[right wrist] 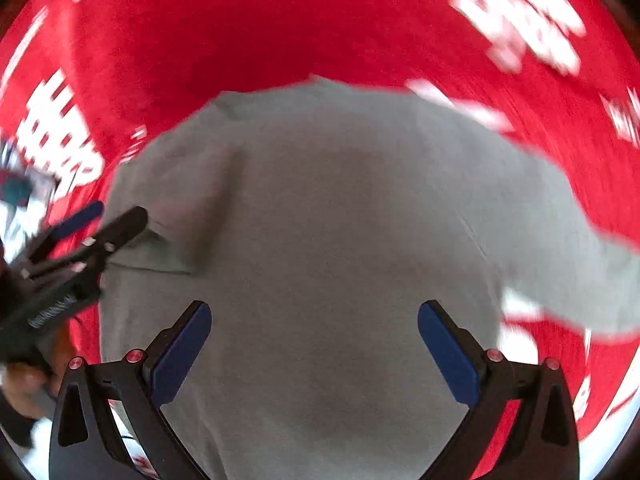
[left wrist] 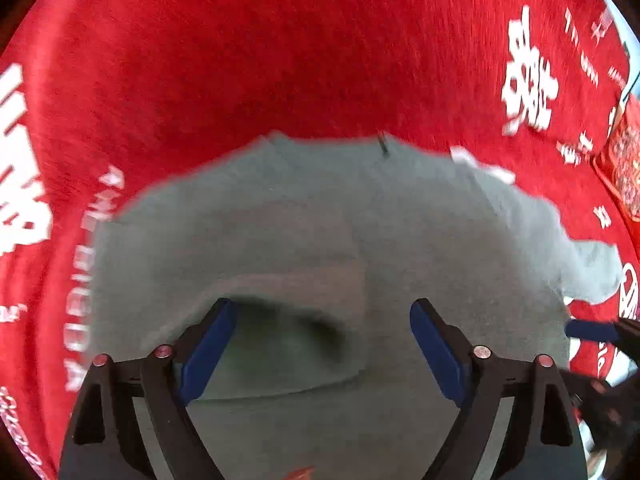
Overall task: Fold small clothes
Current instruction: 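Carry the held sleeve across the sweatshirt body with the left tool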
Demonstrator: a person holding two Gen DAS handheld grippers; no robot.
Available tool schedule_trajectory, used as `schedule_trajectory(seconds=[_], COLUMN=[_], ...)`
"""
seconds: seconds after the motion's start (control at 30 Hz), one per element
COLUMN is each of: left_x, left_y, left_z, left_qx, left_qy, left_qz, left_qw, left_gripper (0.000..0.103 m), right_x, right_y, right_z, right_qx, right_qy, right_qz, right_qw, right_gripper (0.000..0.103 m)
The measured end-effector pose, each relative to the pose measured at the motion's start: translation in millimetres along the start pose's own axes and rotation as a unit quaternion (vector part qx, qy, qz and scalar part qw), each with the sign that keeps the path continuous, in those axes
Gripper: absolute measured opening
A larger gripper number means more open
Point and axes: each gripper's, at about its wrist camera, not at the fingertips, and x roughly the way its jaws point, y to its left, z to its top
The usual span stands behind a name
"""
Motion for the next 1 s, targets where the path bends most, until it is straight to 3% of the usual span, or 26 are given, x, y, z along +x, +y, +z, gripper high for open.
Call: schedule_trajectory(seconds=[0.13, 0.27, 0.37, 0.4, 0.43, 0.47, 0.5, 0.57, 0.6, 0.63, 0.67, 0.7, 0.73, 0.77, 0.83, 0.9, 0.93, 0.97, 1.0], left_x=[-37, -18, 11, 21, 32, 39, 45, 47, 45, 44, 45, 45, 46, 48, 51, 56, 58, 58, 56], left_y=[63, 136, 179, 185, 187, 187, 184, 180, 180, 180, 181, 184, 185, 188, 191, 196, 196, 194, 191], left_z=[3, 8, 4, 5, 3, 2, -1, -8, -11, -12, -12, -9, -8, -5, 1, 7, 11, 14, 19], left_qx=[-0.027, -0.078, -0.116, -0.123, -0.126, -0.125, -0.122, -0.122, -0.126, -0.129, -0.132, -0.133, -0.134, -0.135, -0.139, -0.143, -0.142, -0.139, -0.136], left_qy=[-0.021, 0.016, 0.053, 0.063, 0.071, 0.075, 0.078, 0.068, 0.064, 0.064, 0.064, 0.066, 0.070, 0.074, 0.085, 0.091, 0.092, 0.087, 0.082], left_qz=[0.047, 0.102, 0.106, 0.108, 0.114, 0.119, 0.124, 0.130, 0.131, 0.129, 0.126, 0.121, 0.115, 0.110, 0.097, 0.086, 0.073, 0.051, 0.030], left_qw=[0.9983, 0.9916, 0.9862, 0.9845, 0.9829, 0.9821, 0.9816, 0.9816, 0.9813, 0.9811, 0.9812, 0.9814, 0.9818, 0.9819, 0.9818, 0.9817, 0.9828, 0.9851, 0.9868], left_gripper=[0.090, 0.090, 0.090, 0.090, 0.090, 0.090, 0.090, 0.090, 0.090, 0.090, 0.090, 0.090, 0.090, 0.090, 0.090, 0.088, 0.079, 0.042, 0.012], right_x=[16, 52, 75, 81, 84, 82, 75, 54, 46, 41, 41, 44, 47, 49, 46, 43, 43, 40, 38], right_y=[70, 130, 153, 155, 155, 149, 136, 95, 69, 39, 4, -25, -42, -59, -73, -78, -80, -82, -83], right_z=[17, 21, 25, 28, 31, 38, 43, 57, 60, 59, 52, 43, 35, 25, 16, 17, 19, 20, 22], right_qx=[-0.141, -0.274, -0.323, -0.331, -0.330, -0.312, -0.277, -0.143, -0.068, 0.018, 0.114, 0.191, 0.232, 0.270, 0.290, 0.295, 0.298, 0.299, 0.301], right_qy=[-0.015, -0.032, -0.051, -0.056, -0.057, -0.051, -0.050, -0.066, -0.071, -0.074, -0.072, -0.062, -0.055, -0.054, -0.063, -0.060, -0.054, -0.052, -0.052], right_qz=[-0.034, -0.105, -0.180, -0.205, -0.214, -0.197, -0.172, -0.095, -0.048, -0.001, 0.045, 0.081, 0.101, 0.117, 0.140, 0.138, 0.136, 0.135, 0.136], right_qw=[0.989, 0.956, 0.928, 0.919, 0.918, 0.928, 0.944, 0.983, 0.994, 0.997, 0.990, 0.976, 0.966, 0.954, 0.945, 0.943, 0.943, 0.943, 0.943], right_gripper=[0.103, 0.103, 0.101, 0.088, 0.050, 0.027, 0.012, 0.012, 0.013, 0.015, 0.020, 0.036, 0.060, 0.068, 0.067, 0.066, 0.050, 0.031, 0.008])
